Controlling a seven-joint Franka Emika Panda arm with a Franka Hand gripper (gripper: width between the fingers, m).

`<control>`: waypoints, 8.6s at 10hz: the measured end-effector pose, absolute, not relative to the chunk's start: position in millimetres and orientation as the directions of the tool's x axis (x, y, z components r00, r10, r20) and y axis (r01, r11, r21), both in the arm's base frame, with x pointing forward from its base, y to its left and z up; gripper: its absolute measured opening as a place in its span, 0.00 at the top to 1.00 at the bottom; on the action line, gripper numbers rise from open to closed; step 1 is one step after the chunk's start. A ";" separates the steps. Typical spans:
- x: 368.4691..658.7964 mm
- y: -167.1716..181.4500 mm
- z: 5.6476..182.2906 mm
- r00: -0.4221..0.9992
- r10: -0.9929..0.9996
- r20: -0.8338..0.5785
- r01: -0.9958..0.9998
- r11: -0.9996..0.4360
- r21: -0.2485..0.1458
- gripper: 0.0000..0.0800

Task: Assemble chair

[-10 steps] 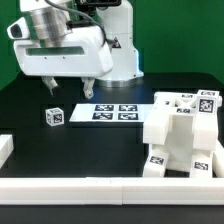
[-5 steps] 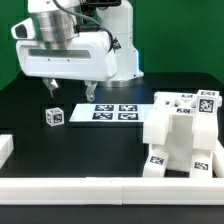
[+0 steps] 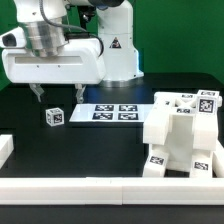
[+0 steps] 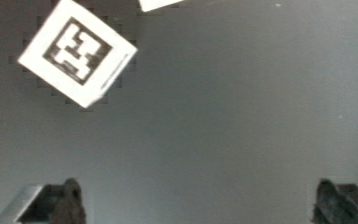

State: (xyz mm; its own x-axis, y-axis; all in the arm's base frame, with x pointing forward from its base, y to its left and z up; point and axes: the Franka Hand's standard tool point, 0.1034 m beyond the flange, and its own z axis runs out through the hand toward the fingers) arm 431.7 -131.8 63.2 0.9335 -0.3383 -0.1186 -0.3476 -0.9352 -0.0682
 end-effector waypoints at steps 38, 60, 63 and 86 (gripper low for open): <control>371.8 -165.2 8.1 0.482 -0.865 -0.141 -0.873 -0.487 0.008 0.60; 396.7 -123.8 9.1 0.833 -0.545 -0.101 -0.546 -0.837 0.013 0.35; 413.3 -129.7 22.3 0.781 -0.579 -0.232 -0.604 -0.796 -0.045 0.20; 393.8 -131.3 8.1 0.420 -0.282 -0.863 -0.608 -0.794 -0.036 0.65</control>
Offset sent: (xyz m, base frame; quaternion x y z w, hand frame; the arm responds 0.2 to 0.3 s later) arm 0.0000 0.0000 0.0000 0.0000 0.0000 0.0000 1.0000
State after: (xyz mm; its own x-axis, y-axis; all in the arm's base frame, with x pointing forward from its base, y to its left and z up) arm 393.8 -131.3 8.1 0.4197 -0.2825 -0.8626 -0.6075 -0.7935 -0.0357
